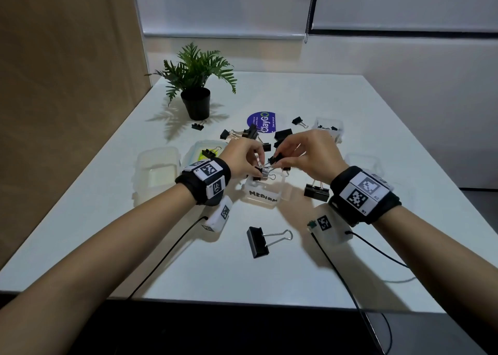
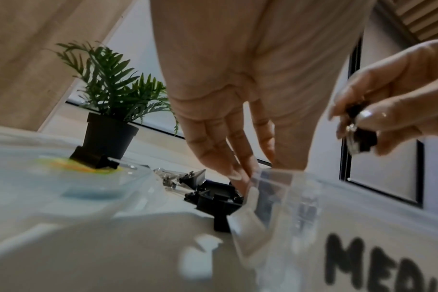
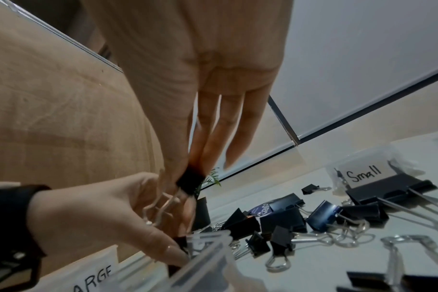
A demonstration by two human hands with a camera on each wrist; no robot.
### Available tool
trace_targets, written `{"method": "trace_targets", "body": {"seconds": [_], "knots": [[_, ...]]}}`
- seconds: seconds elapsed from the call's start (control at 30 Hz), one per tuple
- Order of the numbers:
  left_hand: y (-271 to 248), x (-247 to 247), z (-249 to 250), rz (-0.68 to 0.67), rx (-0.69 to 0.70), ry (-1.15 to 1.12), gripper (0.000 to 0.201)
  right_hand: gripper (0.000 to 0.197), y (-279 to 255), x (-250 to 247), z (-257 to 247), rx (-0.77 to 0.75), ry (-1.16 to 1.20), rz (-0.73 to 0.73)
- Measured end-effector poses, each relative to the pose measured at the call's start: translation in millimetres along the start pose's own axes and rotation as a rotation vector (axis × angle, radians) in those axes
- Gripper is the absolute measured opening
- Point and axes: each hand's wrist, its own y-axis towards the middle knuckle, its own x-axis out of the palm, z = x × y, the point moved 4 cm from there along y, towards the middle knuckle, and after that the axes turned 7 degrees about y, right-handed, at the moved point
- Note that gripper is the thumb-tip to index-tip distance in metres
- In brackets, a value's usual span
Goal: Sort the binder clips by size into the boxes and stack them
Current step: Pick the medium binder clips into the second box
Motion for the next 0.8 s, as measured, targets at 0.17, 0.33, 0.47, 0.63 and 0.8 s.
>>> {"method": "trace_targets", "body": {"seconds": [0.17, 0.33, 0.47, 0.63, 0.8], "knots": [[-5, 2, -5, -0.056, -0.029, 0.030, 0.015, 0.020, -1, 14, 0, -0.049, -0.030, -0.202], [-5, -1, -9, -0.013, -0.048, 0.013, 0.033, 0.016, 1, 29, -4, -0.083, -0.247, -0.261], [-4, 1, -12, -0.090, -0.087, -0.020, 0.028, 0.020, 5, 34, -8, -0.062, -0.435, -0.295], [-3, 3, -10, -0.154, -0.080, 0.041, 0.021, 0.025, 10, 33, -8, -0.055, -0.578, -0.267], [-3, 5, -9, -0.196, -0.087, 0.008, 0.020, 0.031, 13, 39, -11, 0.028, -0.636, -0.236]]}}
